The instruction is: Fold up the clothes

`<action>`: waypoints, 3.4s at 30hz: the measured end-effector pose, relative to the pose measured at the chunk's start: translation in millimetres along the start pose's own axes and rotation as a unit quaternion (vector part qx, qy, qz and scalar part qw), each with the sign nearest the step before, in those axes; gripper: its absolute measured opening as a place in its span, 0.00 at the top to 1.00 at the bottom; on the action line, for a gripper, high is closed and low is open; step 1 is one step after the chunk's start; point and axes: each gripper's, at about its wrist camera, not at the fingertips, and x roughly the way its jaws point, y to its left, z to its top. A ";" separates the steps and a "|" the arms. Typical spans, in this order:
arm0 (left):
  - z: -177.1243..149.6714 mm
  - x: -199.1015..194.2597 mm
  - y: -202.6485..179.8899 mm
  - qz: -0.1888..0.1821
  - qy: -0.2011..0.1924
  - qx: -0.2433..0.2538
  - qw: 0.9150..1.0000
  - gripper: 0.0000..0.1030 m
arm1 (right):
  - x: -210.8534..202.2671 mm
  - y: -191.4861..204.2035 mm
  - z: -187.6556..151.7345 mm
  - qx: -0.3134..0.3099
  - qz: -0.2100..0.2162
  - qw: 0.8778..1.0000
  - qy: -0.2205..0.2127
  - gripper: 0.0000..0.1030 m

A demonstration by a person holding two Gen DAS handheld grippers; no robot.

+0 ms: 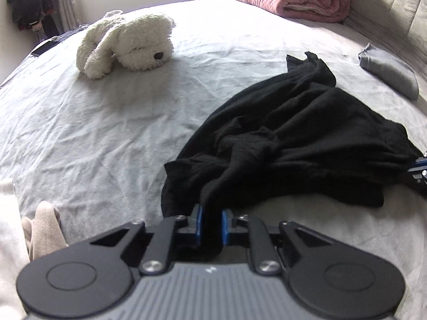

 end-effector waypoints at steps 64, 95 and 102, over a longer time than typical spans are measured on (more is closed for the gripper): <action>167.5 100.7 1.0 -0.003 -0.070 -0.124 0.990 0.48 | 60.3 -115.0 121.5 0.180 -0.119 0.974 -0.073 0.57; 26.8 49.9 -30.1 -0.097 -0.015 -0.135 0.986 0.53 | 22.8 9.0 31.4 0.259 0.005 0.965 -0.045 0.57; 9.1 49.0 -32.3 -0.135 -0.035 -0.134 0.981 0.94 | 28.8 14.3 8.5 0.296 0.036 0.953 -0.055 0.61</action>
